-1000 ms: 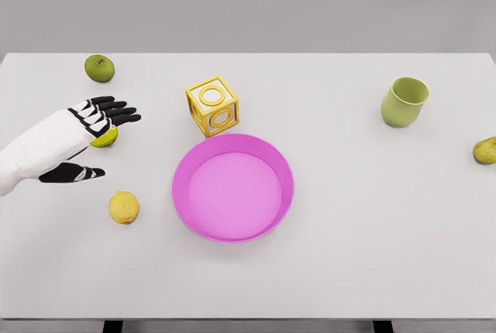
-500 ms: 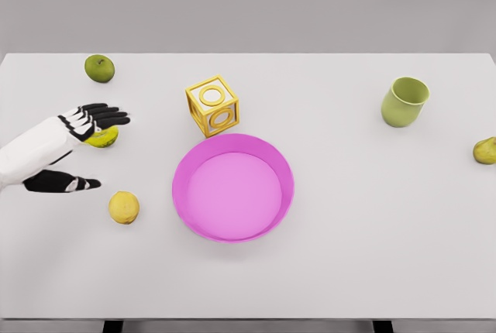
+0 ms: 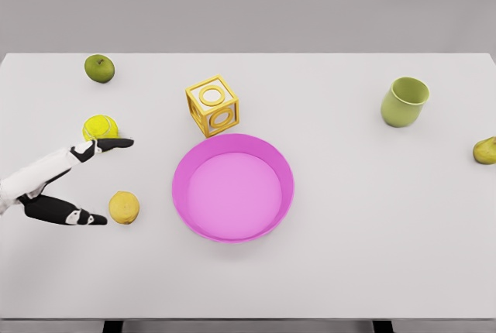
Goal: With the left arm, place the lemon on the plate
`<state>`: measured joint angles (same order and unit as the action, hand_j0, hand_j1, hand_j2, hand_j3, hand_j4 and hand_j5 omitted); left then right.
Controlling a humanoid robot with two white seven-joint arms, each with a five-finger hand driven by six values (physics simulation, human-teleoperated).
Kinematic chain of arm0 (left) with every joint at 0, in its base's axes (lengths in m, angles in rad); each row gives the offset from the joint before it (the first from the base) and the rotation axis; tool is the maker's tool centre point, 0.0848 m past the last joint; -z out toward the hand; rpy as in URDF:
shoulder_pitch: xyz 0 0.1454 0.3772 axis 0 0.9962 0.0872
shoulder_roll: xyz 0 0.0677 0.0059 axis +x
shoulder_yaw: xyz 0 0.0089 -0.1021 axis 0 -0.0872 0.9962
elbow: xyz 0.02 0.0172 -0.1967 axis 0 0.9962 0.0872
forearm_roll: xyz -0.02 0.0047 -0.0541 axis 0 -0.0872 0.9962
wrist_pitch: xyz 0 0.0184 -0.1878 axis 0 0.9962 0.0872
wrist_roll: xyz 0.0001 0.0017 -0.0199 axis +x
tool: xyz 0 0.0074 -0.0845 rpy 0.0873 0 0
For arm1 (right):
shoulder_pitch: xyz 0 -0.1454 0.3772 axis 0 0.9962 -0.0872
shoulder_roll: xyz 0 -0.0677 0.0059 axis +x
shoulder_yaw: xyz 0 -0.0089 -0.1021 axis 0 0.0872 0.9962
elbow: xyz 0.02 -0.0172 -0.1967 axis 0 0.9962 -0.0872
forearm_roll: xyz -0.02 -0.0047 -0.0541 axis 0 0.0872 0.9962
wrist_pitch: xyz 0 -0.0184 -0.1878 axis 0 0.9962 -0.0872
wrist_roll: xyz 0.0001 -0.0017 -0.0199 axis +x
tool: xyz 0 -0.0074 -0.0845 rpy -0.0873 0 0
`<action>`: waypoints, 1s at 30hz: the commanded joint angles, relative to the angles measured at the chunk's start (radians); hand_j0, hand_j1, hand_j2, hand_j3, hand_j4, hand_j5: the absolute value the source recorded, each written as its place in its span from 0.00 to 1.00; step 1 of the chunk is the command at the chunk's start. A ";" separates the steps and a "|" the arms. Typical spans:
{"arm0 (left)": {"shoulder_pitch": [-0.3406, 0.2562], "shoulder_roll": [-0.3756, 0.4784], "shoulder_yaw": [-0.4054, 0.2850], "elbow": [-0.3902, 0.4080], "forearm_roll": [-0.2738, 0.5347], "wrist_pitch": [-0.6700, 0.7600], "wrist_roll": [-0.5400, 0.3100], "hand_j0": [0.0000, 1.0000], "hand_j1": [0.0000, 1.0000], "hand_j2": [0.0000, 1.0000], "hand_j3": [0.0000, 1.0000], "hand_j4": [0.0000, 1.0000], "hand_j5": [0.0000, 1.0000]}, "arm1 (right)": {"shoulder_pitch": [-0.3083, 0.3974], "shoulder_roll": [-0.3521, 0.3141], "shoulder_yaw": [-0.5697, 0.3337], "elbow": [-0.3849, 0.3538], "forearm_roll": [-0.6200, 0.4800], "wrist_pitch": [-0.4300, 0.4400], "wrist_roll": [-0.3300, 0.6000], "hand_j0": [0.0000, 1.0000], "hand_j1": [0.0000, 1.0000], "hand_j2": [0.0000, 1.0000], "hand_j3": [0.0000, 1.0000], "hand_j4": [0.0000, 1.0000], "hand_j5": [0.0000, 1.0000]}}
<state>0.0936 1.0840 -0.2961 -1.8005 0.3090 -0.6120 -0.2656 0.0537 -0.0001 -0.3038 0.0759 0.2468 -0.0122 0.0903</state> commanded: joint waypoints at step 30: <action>0.028 -0.124 -0.037 0.092 -0.134 0.248 0.000 1.00 1.00 1.00 1.00 1.00 1.00 | 0.000 0.000 0.000 -0.001 0.000 0.000 0.000 1.00 1.00 1.00 1.00 1.00 1.00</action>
<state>0.1212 0.9718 -0.3380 -1.7217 0.1827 -0.3661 -0.2656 0.0537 -0.0001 -0.3038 0.0760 0.2467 -0.0122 0.0903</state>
